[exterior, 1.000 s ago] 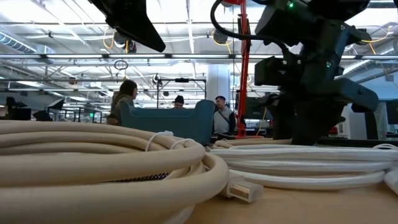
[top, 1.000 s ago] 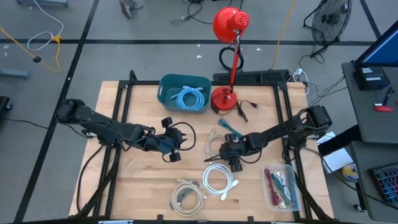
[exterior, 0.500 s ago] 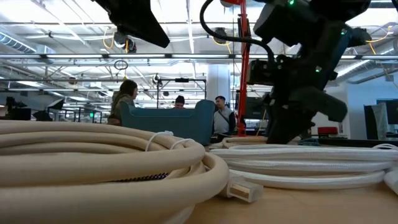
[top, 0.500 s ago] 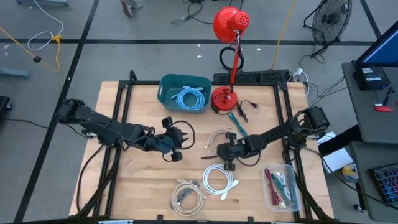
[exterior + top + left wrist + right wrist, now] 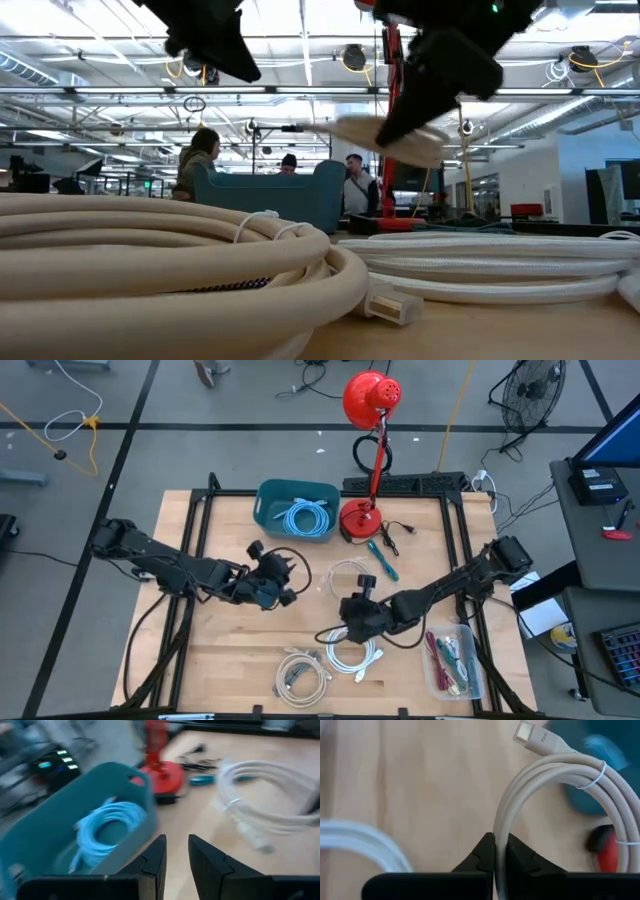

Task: Pick & Place USB Port
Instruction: Put the top light brown hdmi cable into the blue bin

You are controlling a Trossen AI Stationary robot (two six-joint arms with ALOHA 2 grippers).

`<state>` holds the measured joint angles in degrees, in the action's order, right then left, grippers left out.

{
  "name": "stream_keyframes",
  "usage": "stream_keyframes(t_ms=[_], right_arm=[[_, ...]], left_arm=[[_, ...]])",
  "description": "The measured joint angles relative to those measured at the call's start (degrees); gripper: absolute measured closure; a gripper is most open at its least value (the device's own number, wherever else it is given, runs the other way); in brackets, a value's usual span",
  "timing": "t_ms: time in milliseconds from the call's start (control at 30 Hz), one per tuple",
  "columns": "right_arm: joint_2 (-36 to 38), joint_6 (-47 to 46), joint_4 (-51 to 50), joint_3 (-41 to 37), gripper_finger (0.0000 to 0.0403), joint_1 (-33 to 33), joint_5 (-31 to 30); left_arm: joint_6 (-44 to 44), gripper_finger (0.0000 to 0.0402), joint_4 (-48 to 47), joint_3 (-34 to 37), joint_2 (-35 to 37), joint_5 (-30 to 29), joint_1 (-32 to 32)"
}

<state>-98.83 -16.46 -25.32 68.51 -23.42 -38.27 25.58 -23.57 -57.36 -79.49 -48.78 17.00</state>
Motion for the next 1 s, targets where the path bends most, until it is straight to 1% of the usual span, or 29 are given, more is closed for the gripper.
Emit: stream_keyframes(t_ms=[33, 100, 167, 233, 333, 400, 467, 567, 667, 800, 900, 1000], right_arm=[[0.0, 0.06, -0.14, 0.55, 0.0393, -0.28, -2.36], [-0.02, 1.27, -0.03, 1.37, 0.0393, -0.51, -6.22], [-0.02, 4.05, 1.9, 2.12, 0.0393, -0.45, -10.15], [0.08, 8.4, 5.55, 2.36, 0.0393, 0.45, -13.08], [0.01, 16.87, 13.0, 2.36, 0.0393, 3.52, -13.74], [0.01, 22.28, 17.69, 2.36, 0.0393, 6.43, -13.69], [0.07, 27.38, 22.12, 2.36, 0.0393, 10.23, -12.39], [0.07, 32.9, 28.1, 2.36, 0.0393, 16.53, -7.89], [0.07, 35.51, 31.24, 3.76, 0.0393, 23.44, -0.2], [-0.07, 32.01, 29.44, 8.97, 0.0393, 32.32, 14.2], [-2.38, 30.61, 26.54, 14.23, 0.0393, 36.52, 19.61], [-5.72, 31.15, 19.84, 20.55, 0.0393, 38.57, 25.48]], left_arm=[[2.25, 0.0316, -1.5, 0.0, 0.32, -2.38, 0.01], [8.66, 0.0316, -4.65, -0.01, 0.83, -9.22, 0.33], [16.04, 0.0316, -10.3, -0.02, 1.76, -16.9, 1.31], [23.49, 0.0316, -16.49, -0.02, 2.76, -21.65, 2.46], [33.31, 0.0316, -26.09, 0.0, 4.75, -24.49, 4.19], [37.8, 0.0316, -29.91, 0.0, 6.16, -25.89, 5.02], [40.92, 0.0316, -33.04, 0.0, 7.22, -26.39, 6.42], [42.4, 0.0316, -33.99, 0.0, 7.9, -27.41, 8.21], [41.93, 0.0316, -33.58, 0.0, 8.21, -27.79, 9.27], [40.99, 0.0316, -33.59, 0.0, 8.16, -27.91, 9.45], [40.96, 0.0316, -33.58, 0.0, 8.16, -27.9, 9.45], [40.96, 0.0316, -33.57, 0.0, 8.18, -27.91, 9.43]])
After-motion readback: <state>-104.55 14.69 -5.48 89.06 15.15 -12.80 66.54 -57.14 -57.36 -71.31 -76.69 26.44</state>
